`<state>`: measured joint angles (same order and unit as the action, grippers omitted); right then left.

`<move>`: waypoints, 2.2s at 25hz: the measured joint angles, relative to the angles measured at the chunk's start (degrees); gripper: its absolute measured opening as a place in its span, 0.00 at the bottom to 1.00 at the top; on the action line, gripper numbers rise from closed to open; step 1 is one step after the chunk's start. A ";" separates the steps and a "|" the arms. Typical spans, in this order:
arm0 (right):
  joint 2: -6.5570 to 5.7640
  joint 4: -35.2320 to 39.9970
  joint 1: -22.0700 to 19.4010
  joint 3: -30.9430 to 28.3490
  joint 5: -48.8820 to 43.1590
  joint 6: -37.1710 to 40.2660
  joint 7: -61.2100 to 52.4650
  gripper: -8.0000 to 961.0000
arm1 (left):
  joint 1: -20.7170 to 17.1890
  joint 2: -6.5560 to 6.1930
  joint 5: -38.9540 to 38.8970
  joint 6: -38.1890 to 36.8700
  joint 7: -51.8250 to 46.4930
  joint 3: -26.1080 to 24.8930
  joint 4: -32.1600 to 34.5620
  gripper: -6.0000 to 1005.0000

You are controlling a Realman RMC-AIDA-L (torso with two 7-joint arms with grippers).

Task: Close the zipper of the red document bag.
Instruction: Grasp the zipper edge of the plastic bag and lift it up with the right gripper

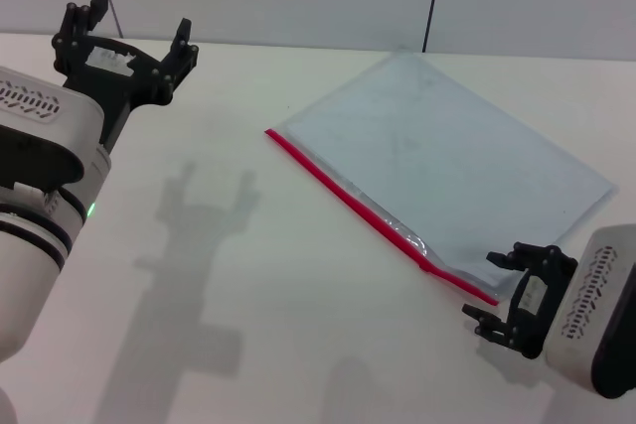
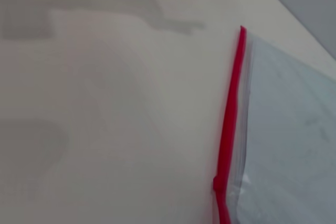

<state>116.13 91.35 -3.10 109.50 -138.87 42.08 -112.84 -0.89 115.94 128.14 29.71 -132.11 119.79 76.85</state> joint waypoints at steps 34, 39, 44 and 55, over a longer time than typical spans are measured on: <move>0.16 -8.41 7.24 0.66 -6.81 -6.61 -9.83 0.65 | 0.47 0.25 0.00 0.27 -0.07 0.73 -0.12 0.82; 0.14 -9.83 8.36 -0.13 -6.84 -6.61 -10.81 0.59 | 0.47 0.25 0.00 0.27 -0.08 0.76 -0.12 0.81; 0.05 -12.15 10.12 -1.10 -6.86 -6.51 -12.61 0.53 | 0.45 0.19 0.00 0.27 -0.08 0.81 -0.12 0.81; 0.16 -12.00 10.82 -2.16 -10.35 -6.57 -17.13 0.42 | 0.38 0.16 0.00 0.26 -0.03 0.79 -0.04 0.80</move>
<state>116.28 79.35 7.73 107.33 -149.22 35.51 -129.97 -0.51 116.10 128.14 29.97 -132.14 120.58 76.81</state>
